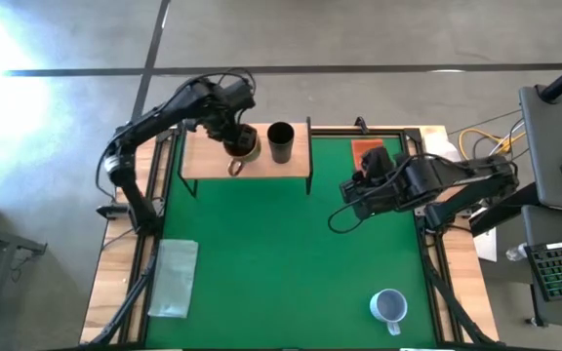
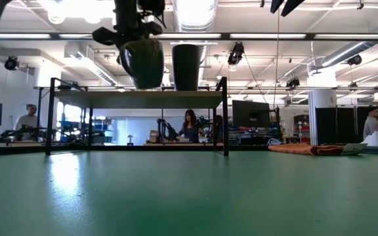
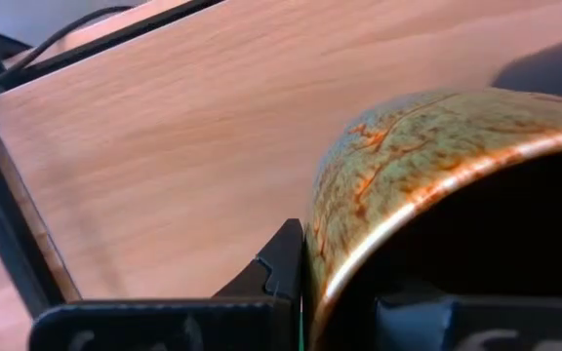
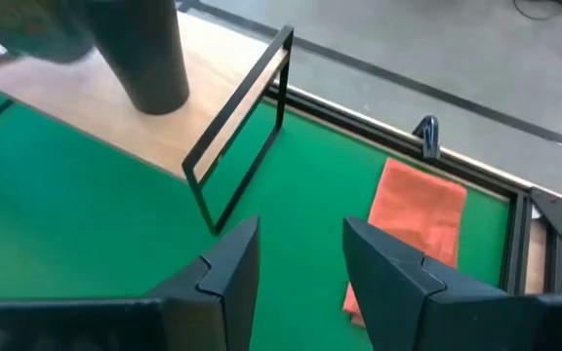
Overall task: Stack small to large cups/mugs on shelf
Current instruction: Put the patterned brown mug on the shelf
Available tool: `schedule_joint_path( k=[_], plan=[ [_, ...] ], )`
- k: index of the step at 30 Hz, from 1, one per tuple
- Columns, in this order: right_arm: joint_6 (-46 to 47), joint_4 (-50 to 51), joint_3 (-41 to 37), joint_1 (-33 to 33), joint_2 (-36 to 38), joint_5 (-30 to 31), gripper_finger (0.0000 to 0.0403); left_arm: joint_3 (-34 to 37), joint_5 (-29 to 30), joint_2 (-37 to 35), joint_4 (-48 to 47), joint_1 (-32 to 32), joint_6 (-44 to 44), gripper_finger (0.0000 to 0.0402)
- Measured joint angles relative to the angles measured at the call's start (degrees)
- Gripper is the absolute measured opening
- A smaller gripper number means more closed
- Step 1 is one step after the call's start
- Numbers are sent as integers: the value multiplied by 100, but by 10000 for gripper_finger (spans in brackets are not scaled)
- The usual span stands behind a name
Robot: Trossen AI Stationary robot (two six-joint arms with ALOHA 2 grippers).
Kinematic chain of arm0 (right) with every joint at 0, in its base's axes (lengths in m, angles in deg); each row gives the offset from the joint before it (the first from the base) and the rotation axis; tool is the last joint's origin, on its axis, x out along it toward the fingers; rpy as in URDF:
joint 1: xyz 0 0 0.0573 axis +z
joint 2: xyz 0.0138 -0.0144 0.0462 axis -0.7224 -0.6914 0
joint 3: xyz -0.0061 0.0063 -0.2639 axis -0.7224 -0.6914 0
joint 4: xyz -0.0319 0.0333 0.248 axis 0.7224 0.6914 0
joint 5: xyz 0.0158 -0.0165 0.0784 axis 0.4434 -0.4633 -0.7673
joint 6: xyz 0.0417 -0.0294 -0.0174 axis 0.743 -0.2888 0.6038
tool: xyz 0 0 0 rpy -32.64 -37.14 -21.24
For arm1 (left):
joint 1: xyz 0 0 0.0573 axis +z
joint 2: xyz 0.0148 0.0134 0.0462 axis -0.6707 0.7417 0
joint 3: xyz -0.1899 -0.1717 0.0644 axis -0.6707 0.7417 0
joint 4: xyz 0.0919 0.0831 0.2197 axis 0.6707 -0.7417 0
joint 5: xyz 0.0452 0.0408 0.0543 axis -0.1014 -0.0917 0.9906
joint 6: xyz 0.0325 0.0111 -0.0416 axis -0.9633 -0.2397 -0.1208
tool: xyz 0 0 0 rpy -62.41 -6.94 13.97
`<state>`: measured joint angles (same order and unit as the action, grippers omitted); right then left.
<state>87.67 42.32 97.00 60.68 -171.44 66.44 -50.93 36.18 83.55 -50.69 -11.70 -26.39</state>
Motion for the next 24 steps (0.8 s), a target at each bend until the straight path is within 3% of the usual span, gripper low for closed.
schedule_joint_path(
  k=[5, 12, 24],
  plan=[
    [-166, 13, -73, -21, 249, 135, 136, -33, -18, 228, -21, 147, 31, 15],
    [-184, 5, -430, -29, 569, 288, 134, -19, -282, 18, -45, 415, 541, 17],
    [-379, 2, -787, -147, 731, 299, 137, 303, -477, 11, -41, 413, 1099, 19]
  ],
)
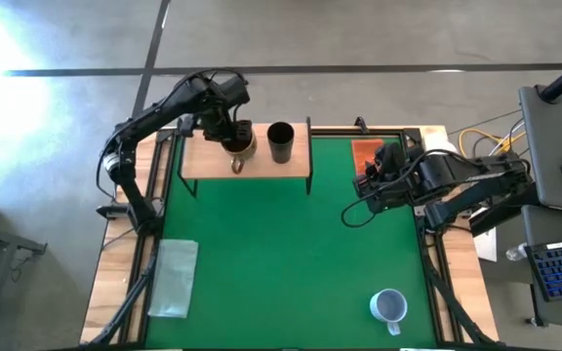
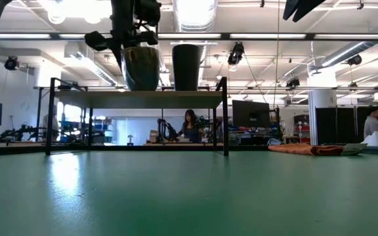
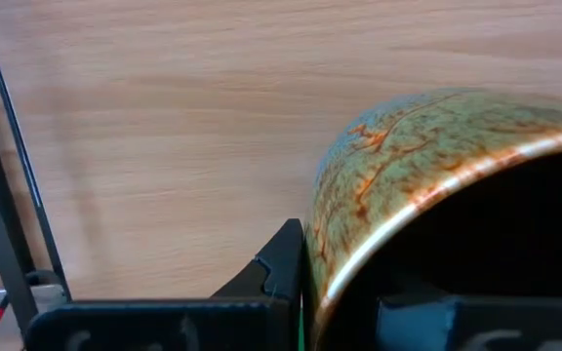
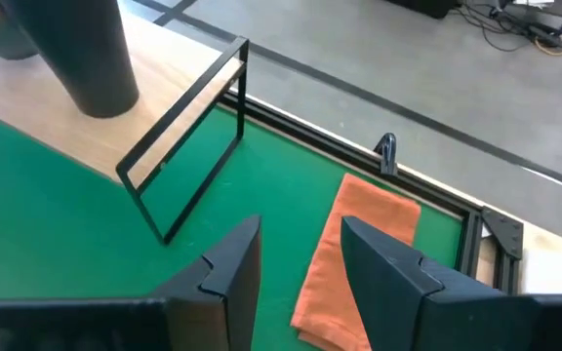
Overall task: Stack small to large cups/mugs on shelf
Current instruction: Put the patterned brown mug on the shelf
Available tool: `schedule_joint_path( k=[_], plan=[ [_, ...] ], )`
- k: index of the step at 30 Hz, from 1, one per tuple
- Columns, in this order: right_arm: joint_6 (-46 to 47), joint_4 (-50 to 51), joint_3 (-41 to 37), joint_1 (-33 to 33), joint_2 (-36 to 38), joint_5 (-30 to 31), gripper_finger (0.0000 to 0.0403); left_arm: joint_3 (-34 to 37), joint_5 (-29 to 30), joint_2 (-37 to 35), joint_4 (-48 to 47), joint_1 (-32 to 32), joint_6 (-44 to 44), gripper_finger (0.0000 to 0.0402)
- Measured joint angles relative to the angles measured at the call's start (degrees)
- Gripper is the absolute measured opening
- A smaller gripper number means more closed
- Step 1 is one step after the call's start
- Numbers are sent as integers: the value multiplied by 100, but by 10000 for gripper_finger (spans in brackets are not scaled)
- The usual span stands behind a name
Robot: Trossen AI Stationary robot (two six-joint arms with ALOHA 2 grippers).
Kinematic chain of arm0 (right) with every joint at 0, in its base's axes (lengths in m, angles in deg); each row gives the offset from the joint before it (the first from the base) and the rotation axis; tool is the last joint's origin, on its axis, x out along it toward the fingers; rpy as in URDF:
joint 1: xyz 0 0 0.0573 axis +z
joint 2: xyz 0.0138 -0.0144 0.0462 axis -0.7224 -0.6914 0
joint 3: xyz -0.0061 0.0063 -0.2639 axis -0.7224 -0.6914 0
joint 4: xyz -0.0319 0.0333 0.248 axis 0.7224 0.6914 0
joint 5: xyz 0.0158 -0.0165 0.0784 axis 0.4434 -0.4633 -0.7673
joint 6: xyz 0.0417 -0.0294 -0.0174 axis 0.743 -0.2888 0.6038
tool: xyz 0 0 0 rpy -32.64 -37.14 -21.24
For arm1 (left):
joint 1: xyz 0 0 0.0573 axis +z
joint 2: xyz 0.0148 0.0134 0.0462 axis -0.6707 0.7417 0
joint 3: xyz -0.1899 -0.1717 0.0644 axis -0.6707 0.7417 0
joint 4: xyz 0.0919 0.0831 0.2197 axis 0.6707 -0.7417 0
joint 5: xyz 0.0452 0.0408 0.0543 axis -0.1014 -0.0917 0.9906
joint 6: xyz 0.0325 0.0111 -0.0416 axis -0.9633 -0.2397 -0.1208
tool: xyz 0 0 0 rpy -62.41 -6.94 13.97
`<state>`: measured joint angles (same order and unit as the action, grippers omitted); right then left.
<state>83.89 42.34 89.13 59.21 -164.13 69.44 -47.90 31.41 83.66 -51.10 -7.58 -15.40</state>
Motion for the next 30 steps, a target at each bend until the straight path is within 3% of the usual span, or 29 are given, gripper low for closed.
schedule_joint_path(
  k=[15, 30],
  plan=[
    [-251, 0, -2, 0, -7, 72, 136, 5, -30, 0, 5, -9, 302, 24],
    [-256, -2, -2, 0, -2, 136, 139, 3, -182, -32, 16, -22, 269, 102]
  ],
)
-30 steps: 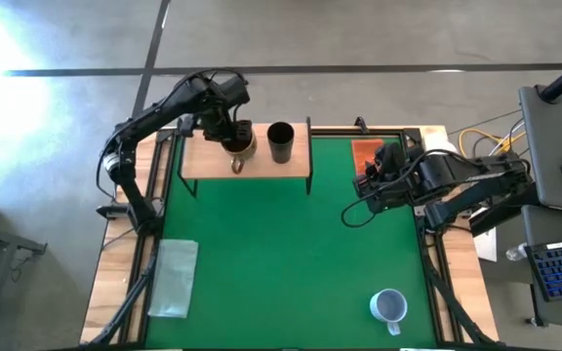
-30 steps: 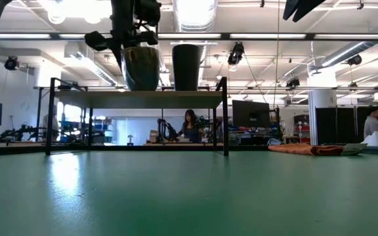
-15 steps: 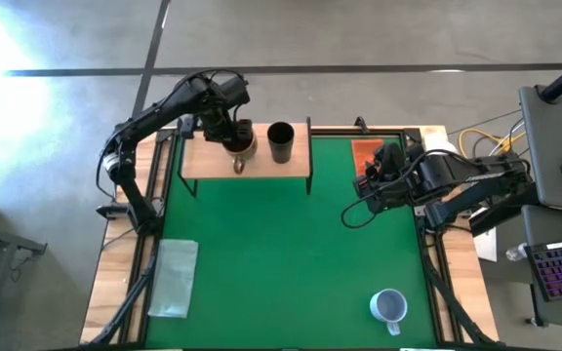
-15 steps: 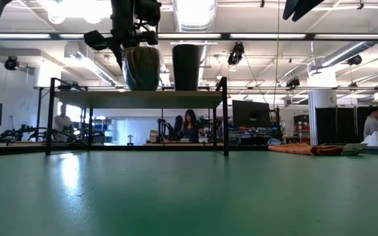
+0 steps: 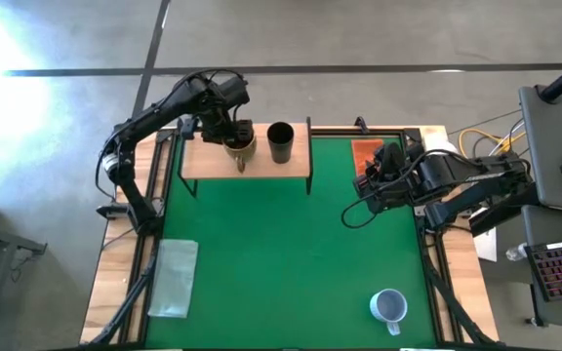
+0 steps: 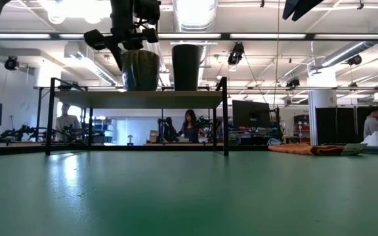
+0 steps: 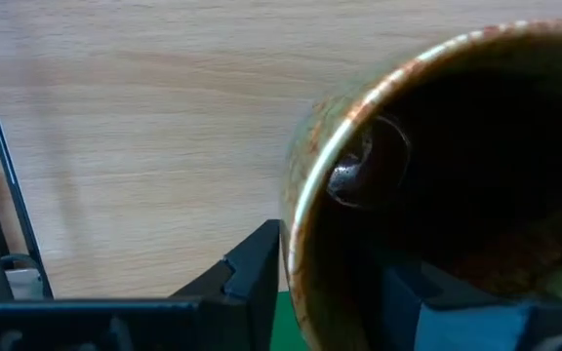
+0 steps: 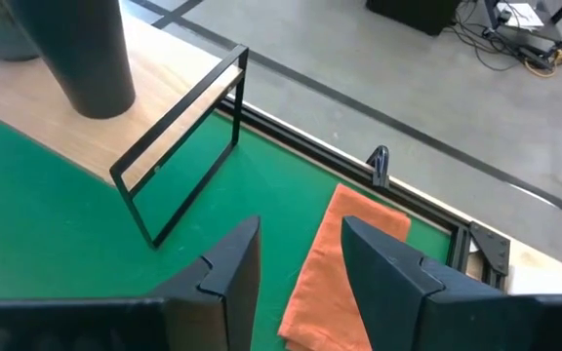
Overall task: Stack small to large cups/mugs on shelf
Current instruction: Put the patterned brown mug on the shelf, then put the blue mug on the shelf
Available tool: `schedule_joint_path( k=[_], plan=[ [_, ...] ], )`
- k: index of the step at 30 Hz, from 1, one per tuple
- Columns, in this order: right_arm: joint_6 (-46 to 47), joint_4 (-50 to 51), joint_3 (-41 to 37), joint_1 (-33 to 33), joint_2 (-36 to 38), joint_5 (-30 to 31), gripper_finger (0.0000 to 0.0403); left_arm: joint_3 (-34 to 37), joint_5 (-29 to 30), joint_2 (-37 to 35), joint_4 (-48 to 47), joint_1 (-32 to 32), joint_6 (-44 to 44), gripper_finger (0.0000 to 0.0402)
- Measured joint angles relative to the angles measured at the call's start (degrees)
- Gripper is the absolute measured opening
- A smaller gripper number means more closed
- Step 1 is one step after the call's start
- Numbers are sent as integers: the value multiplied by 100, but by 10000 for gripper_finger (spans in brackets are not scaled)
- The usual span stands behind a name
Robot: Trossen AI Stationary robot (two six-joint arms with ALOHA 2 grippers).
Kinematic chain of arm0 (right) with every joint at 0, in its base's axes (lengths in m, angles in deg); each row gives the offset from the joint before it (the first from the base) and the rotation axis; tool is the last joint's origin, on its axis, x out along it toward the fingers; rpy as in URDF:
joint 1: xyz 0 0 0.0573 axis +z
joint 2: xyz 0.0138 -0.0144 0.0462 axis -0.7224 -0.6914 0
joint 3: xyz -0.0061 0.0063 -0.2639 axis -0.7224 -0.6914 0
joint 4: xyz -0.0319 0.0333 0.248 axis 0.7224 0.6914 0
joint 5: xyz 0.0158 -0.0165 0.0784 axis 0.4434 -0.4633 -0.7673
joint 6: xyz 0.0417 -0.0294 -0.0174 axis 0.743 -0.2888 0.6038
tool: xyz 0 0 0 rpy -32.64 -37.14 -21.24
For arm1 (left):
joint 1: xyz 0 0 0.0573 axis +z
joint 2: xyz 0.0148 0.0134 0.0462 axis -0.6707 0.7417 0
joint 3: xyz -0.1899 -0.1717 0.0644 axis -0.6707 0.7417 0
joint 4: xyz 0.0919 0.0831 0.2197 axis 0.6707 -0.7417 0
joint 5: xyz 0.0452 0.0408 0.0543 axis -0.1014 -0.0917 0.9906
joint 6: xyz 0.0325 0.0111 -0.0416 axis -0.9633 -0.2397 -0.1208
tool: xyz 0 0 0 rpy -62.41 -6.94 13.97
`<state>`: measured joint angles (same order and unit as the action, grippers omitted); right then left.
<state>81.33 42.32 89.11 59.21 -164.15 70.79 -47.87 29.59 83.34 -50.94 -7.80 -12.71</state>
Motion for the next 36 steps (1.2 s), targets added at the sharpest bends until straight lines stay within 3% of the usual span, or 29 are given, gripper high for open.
schedule_joint_path(
  k=[10, 15, 17, 19, 23, 26, 31, 36],
  plan=[
    [-33, -32, 0, 0, 5, 0, 138, 0, 50, -541, -7, 2, -125, 105],
    [-1279, -669, 0, 39, 75, -32, 133, 2, 75, -1025, -11, -188, -413, 106],
    [-2235, -984, 0, 102, 100, -378, 130, 0, 77, -1202, -7, -389, -594, 105],
    [-3050, -1182, 2, 144, 113, -1145, 127, 7, 148, -1364, 31, -696, -833, 105],
    [-3432, -1436, 2, 144, 129, -2521, 120, 164, 197, -1682, 352, -1571, -1168, 105],
    [-2423, -1440, 13, 144, 129, -2881, 116, 456, 190, -1954, 940, -2406, -1336, 105],
    [-838, -1443, 24, 355, 72, -4044, 111, 1043, 189, -2407, 2027, -3856, -1792, 105],
    [727, -442, 15, 964, -182, -4734, 111, 1788, 193, -2854, 2682, -4811, -1942, 105]
  ],
)
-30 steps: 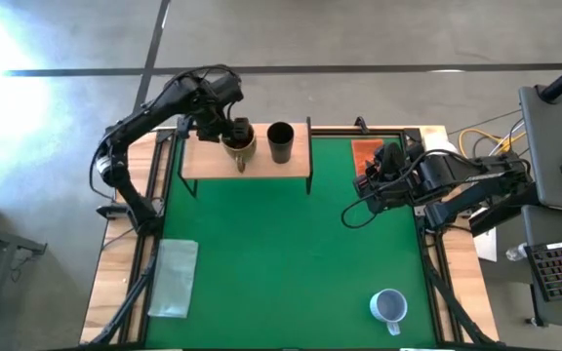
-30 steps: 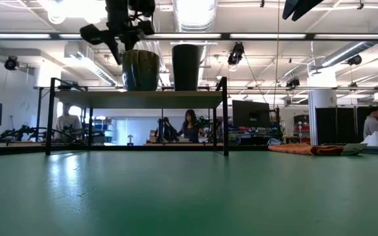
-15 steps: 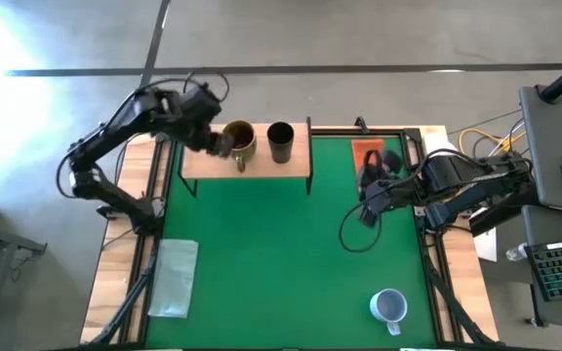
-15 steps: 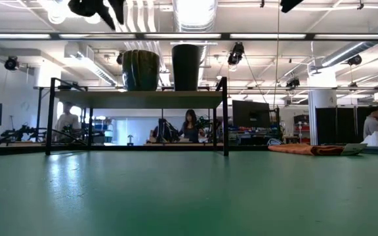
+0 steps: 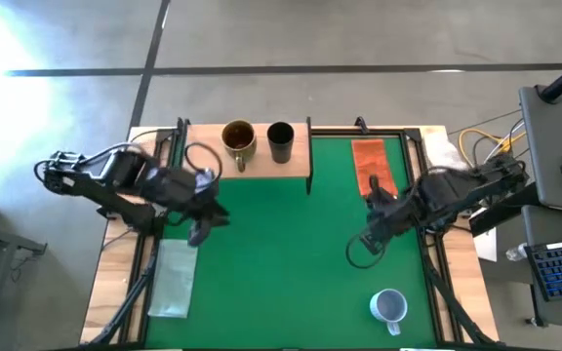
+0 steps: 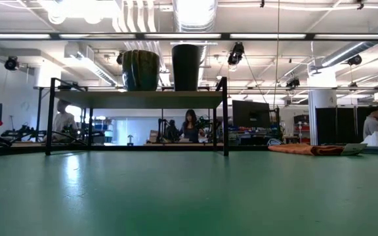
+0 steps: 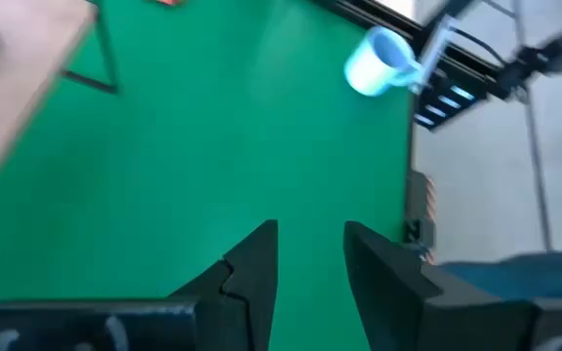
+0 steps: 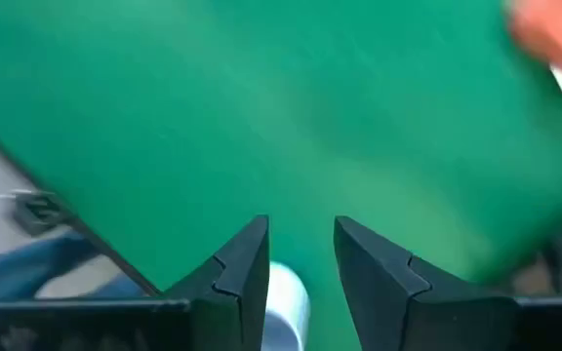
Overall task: Stack small to large cups/mugs on shelf
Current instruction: Put the blue mug on the shelf
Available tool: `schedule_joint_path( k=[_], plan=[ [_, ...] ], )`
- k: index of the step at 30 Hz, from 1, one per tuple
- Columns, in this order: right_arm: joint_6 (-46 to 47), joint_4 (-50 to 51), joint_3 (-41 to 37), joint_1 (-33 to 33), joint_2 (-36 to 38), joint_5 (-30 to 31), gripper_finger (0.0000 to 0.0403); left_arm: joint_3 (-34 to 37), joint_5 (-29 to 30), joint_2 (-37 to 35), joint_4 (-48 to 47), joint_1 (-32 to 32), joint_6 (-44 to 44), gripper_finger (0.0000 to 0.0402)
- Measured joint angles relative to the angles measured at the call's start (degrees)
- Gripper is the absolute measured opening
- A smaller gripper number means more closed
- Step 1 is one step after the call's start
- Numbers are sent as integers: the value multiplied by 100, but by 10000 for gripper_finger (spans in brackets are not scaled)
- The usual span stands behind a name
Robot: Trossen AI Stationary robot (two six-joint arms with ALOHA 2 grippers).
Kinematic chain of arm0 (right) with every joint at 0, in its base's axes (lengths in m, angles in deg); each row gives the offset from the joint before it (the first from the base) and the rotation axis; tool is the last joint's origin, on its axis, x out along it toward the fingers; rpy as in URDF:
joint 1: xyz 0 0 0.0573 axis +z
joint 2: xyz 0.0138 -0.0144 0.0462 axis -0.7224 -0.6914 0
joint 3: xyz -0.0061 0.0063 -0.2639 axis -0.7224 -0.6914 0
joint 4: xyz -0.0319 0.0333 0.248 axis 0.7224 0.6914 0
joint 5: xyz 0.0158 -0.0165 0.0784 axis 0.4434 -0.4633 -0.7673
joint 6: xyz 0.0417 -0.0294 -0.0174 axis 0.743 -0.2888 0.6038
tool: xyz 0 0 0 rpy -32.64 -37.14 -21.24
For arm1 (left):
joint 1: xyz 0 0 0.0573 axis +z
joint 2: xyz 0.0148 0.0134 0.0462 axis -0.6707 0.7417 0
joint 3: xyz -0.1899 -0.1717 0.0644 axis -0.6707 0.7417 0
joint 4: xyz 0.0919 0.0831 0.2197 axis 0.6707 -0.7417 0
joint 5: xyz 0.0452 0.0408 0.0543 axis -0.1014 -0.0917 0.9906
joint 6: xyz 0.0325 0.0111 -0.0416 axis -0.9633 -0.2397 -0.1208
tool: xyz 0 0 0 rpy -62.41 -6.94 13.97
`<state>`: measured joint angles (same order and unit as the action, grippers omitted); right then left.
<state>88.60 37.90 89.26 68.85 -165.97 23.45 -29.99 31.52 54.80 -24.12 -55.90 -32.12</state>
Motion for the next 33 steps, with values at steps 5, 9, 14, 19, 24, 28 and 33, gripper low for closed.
schedule_joint_path(
  k=[5, 9, 14, 19, 24, 28, 33],
  plan=[
    [1837, 436, -11, 977, -318, -284, 111, 747, -11, -442, 419, -366, 199, 105],
    [3417, 449, -12, 1746, -583, -437, 107, 1277, -16, -789, 765, -471, 321, 105],
    [4964, 81, -20, 2641, -945, -492, 103, 1818, -32, -1160, 1212, -528, 329, 105],
    [5541, -434, -24, 3192, -1441, -837, 123, 2177, -46, -1383, 1639, -530, 330, 105],
    [5584, -488, -24, 3225, -1989, -887, 151, 2354, -93, -1429, 1960, -529, 332, 105],
    [5591, -255, -79, 3224, -2259, -879, 168, 2370, -227, -1384, 2128, -529, 336, 105],
    [5735, -290, -429, 3230, -2307, -1203, 180, 2354, -251, -1321, 2280, -529, 337, 105]
  ],
)
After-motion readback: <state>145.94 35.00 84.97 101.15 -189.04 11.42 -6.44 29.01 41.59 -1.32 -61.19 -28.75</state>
